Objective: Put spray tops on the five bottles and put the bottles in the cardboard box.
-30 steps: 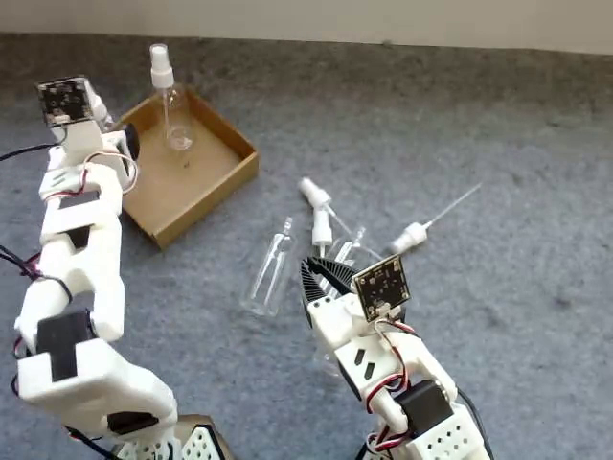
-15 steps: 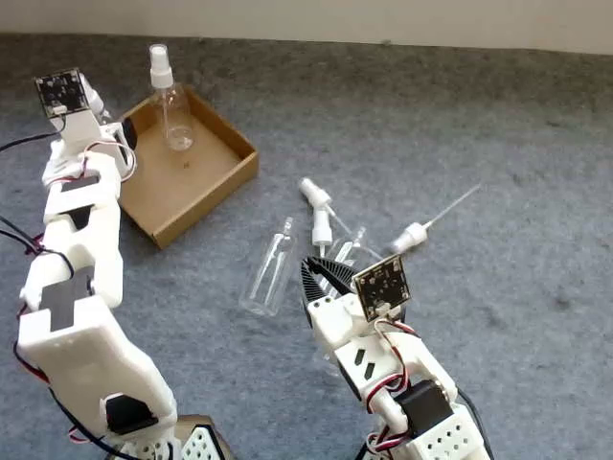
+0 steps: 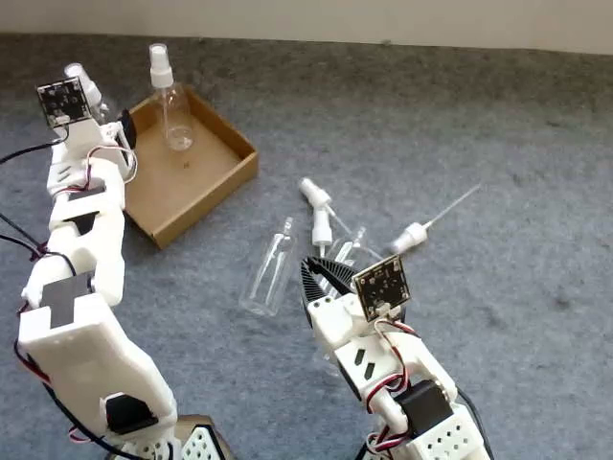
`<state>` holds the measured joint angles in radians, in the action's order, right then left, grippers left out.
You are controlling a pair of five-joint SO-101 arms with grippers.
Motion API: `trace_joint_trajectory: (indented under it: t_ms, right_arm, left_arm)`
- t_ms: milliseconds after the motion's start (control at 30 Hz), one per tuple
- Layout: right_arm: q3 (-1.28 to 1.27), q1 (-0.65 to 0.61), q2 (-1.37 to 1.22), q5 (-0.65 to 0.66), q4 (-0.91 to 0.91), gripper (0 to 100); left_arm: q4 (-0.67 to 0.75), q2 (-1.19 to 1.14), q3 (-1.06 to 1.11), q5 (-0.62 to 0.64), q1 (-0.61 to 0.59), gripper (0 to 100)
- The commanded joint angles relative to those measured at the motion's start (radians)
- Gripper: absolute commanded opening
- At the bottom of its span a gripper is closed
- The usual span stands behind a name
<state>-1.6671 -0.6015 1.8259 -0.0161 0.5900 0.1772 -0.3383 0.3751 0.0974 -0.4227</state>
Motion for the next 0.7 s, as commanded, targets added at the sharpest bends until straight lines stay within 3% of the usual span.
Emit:
trace_joint_trajectory:
  t_ms: [0,167,333,667]
  right_arm:
    - [-0.168,0.01,0.002,-0.005,0.007,2.6]
    - [-0.168,0.01,0.002,-0.005,0.007,2.6]
    - [-0.168,0.01,0.002,-0.005,0.007,2.6]
    - [-0.168,0.01,0.002,-0.005,0.007,2.6]
  left_arm:
    - [0.031,0.013,-0.007,0.008,-0.002,15]
    - [0.031,0.012,0.005,0.002,0.01,15]
    - [0.037,0.012,0.059,-0.178,0.064,15]
    - [0.037,0.012,0.061,-0.178,0.064,15]
